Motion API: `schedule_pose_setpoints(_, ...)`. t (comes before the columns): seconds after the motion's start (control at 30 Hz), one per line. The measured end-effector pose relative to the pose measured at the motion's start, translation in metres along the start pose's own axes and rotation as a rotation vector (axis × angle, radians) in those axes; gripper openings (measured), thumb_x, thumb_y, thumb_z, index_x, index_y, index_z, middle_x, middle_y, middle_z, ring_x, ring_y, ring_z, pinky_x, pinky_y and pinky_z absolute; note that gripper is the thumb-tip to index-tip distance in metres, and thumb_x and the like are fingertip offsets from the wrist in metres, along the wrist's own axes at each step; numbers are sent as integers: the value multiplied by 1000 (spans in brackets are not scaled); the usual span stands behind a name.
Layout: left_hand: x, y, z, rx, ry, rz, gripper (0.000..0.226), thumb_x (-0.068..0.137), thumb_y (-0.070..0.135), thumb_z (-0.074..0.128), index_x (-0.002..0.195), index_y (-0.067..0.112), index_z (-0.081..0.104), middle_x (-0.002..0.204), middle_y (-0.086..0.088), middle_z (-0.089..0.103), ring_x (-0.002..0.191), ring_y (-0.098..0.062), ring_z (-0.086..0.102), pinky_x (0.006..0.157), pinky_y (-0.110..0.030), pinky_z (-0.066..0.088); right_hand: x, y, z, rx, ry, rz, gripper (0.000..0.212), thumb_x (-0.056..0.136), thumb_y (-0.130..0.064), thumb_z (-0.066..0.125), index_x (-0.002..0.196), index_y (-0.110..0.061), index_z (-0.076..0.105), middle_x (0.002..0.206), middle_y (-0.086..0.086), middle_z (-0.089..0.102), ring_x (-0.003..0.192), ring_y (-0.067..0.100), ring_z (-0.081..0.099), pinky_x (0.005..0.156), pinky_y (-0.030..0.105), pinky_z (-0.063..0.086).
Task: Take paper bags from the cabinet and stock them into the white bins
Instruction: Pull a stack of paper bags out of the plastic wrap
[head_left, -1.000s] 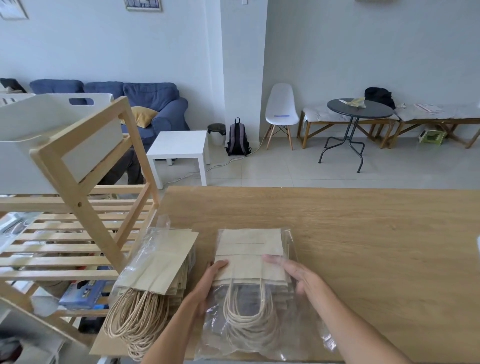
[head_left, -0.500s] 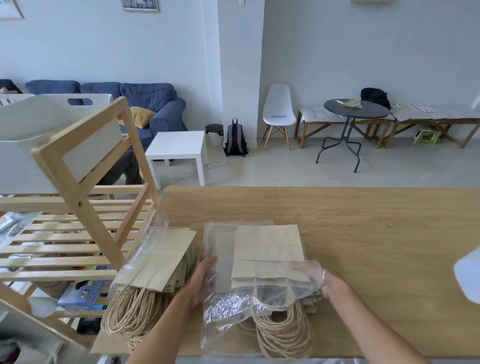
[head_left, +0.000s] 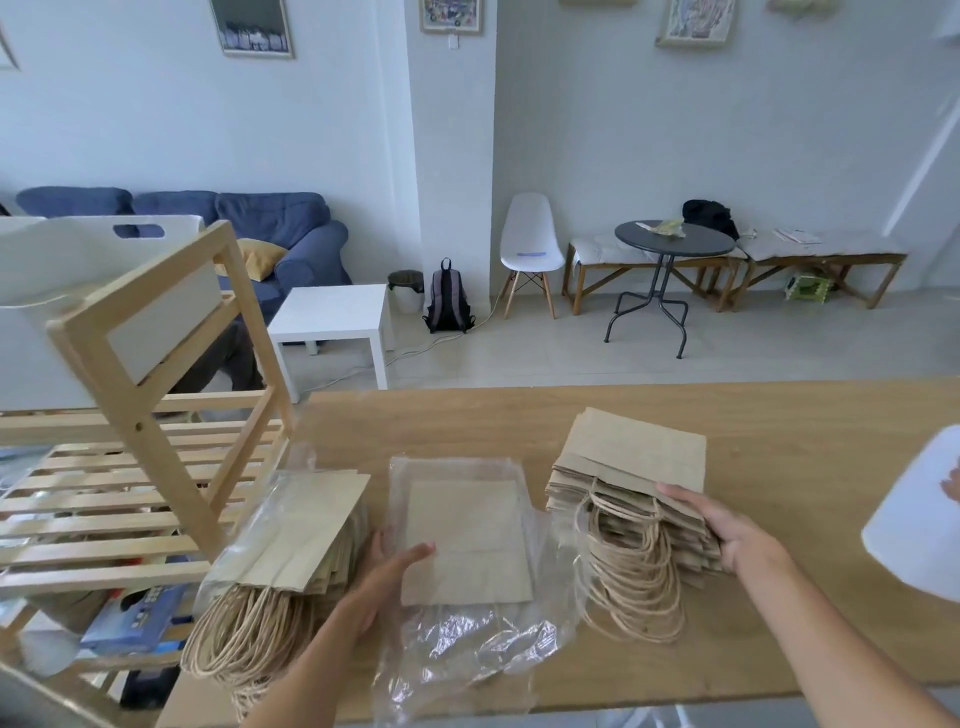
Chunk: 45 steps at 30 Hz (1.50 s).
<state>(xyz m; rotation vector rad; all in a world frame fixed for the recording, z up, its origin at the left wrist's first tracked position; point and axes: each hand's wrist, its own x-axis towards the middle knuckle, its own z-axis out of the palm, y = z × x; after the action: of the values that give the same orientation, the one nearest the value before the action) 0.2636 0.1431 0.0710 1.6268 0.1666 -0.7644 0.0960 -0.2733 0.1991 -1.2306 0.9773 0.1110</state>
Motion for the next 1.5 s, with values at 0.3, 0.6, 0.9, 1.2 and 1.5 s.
schedule_pose_setpoints(0.3, -37, 24, 35, 462, 190, 317, 93, 78, 38, 80, 152, 16, 27, 153, -13, 39, 142, -32, 38, 116, -47, 34, -50, -52, 15, 95, -217, -150, 50, 57, -31, 91, 93, 0, 76, 78, 22, 76, 58, 31, 75, 52, 48, 62)
schedule_pose_setpoints(0.6, -75, 124, 72, 819, 327, 983, 117, 75, 34, 84, 158, 15, 4, 164, -8, 18, 150, -22, 21, 123, -44, 21, -61, -63, 76, 48, -472, -121, 44, 70, -33, 84, 100, -1, 78, 93, 20, 78, 76, 30, 76, 85, 49, 59)
schedule_pose_setpoints(0.9, -102, 149, 59, 704, 252, 1242, 75, 86, 21, 75, 149, 24, 34, 145, 2, 52, 132, -15, 53, 108, -38, 45, -52, -49, 110, -92, -553, -112, 52, 62, -34, 91, 102, -4, 77, 93, 16, 76, 78, 28, 72, 81, 40, 59)
schedule_pose_setpoints(1.2, -99, 125, 38, 581, 182, 1093, 35, 80, 31, 80, 111, 21, 69, 116, 22, 70, 108, -1, 65, 90, -33, 55, -53, -48, 117, 15, -745, -134, 68, 93, -62, 58, 131, -5, 63, 127, 23, 64, 121, 41, 55, 105, 54, 45)
schedule_pose_setpoints(1.5, -102, 115, 19, 298, 27, 766, 50, 69, 12, 90, 115, 7, 71, 115, -12, 73, 110, -32, 68, 94, -53, 55, -40, -11, 126, -175, -699, -175, 117, 66, -97, 12, 158, -26, 14, 122, 36, 65, 116, 43, 66, 87, 47, 60)
